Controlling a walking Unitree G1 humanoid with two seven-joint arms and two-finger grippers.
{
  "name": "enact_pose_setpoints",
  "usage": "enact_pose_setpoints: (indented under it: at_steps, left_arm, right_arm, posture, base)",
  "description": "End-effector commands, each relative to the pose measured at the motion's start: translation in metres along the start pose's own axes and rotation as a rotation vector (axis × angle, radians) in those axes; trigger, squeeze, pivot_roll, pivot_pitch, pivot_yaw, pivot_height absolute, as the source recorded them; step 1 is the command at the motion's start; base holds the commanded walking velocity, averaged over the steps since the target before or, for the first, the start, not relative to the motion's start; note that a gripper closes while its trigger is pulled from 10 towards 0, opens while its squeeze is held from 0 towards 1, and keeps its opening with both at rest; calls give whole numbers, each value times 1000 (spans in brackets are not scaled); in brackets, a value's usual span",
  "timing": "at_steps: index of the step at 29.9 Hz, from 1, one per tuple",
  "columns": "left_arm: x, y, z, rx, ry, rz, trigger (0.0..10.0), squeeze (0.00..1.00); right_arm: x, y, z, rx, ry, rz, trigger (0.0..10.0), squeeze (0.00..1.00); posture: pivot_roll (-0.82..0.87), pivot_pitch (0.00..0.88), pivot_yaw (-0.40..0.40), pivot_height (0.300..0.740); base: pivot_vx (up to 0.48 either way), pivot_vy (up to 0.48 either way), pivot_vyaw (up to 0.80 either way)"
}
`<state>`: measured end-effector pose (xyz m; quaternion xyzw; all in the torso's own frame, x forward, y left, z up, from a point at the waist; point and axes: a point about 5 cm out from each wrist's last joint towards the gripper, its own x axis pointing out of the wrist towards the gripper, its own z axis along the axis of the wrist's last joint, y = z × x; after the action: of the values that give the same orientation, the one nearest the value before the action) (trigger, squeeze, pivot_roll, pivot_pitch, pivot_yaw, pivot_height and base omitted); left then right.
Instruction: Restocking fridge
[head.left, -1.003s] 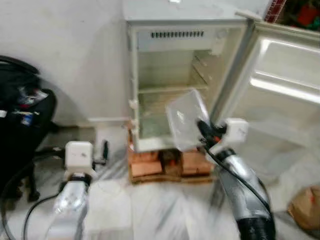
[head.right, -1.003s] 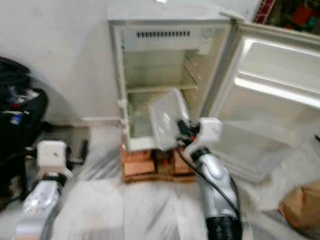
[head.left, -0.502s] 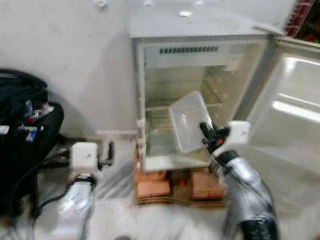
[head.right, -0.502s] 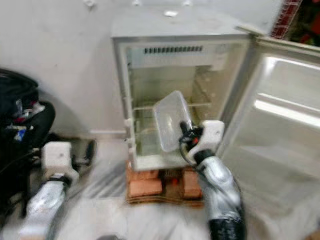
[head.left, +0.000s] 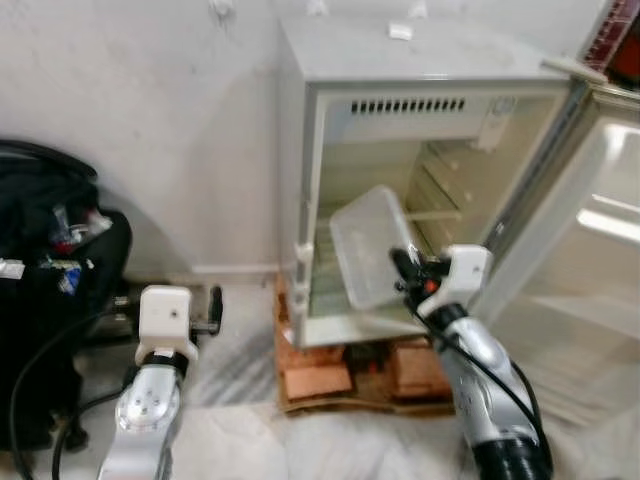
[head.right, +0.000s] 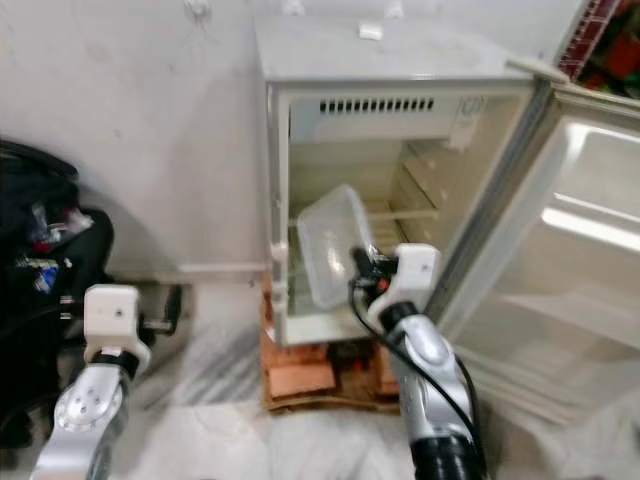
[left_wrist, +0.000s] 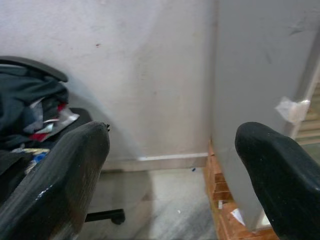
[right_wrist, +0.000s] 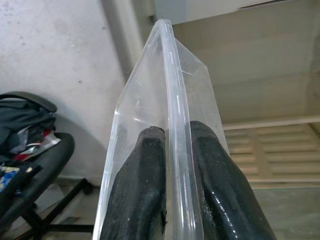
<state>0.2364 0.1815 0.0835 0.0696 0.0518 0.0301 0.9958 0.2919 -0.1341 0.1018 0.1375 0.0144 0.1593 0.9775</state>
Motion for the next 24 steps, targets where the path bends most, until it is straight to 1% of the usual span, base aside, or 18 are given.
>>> enact_pose_setpoints:
  at_steps: [1, 2, 3, 5, 6, 7, 8, 11, 16, 19, 24]
  left_arm:
    - [0, -6, 1, 11, -2, -15, 10000, 0]
    - [-4, -3, 0, 66, -9, -16, 10000, 0]
    - [-4, -3, 0, 66, -9, -16, 10000, 0]
    - [-9, 2, -3, 115, -13, -12, 10000, 0]
    - [-15, 6, -8, 85, 13, 6, 10000, 0]
    - [-17, 7, -10, 73, 19, 11, 10000, 0]
    - [-25, 8, -17, 68, 43, 16, 10000, 0]
    - [-32, 8, -24, 71, 59, 12, 10000, 0]
    - [-31, 8, -25, 68, 59, 20, 10000, 0]
    - [-26, 6, -19, 67, 30, 4, 10000, 0]
    - [-23, 5, -15, 63, 16, -12, 10000, 0]
  right_arm:
    - [-4, -12, 7, -34, -19, -38, 10000, 0]
    - [-7, -16, 6, -45, -9, -65, 10000, 0]
    - [-7, -16, 6, -45, -9, -65, 10000, 0]
    - [-12, -20, 2, -50, 6, -93, 10000, 0]
    - [-19, -24, -3, -59, 26, -117, 10000, 0]
    - [-22, -25, -6, -70, 39, -126, 10000, 0]
    - [-29, -27, -12, -80, 60, -134, 10000, 0]
    - [-36, -28, -17, -90, 83, -144, 10000, 0]
    - [-38, -28, -20, -101, 95, -148, 10000, 0]
    - [-35, -27, -19, -106, 94, -140, 10000, 0]
    - [-30, -26, -14, -107, 76, -143, 10000, 0]
  posture:
    - [57, 10, -38, 740]
    - [58, 10, -39, 740]
    - [58, 10, -39, 740]
    - [60, 10, -40, 740]
    - [61, 13, -40, 740]
    - [61, 13, -40, 740]
    - [63, 16, -41, 740]
    - [65, 16, -42, 740]
    - [64, 20, -45, 740]
    - [65, 19, -45, 740]
    - [63, 21, -41, 740]
  base:
    - [0, 0, 0]
    - [0, 0, 0]
    - [0, 0, 0]
    - [0, 0, 0]
    - [0, 0, 0]
    - [0, 0, 0]
    - [0, 0, 0]
    - [0, 0, 0]
    - [0, 0, 0]
    - [0, 0, 0]
    - [321, 0, 0]
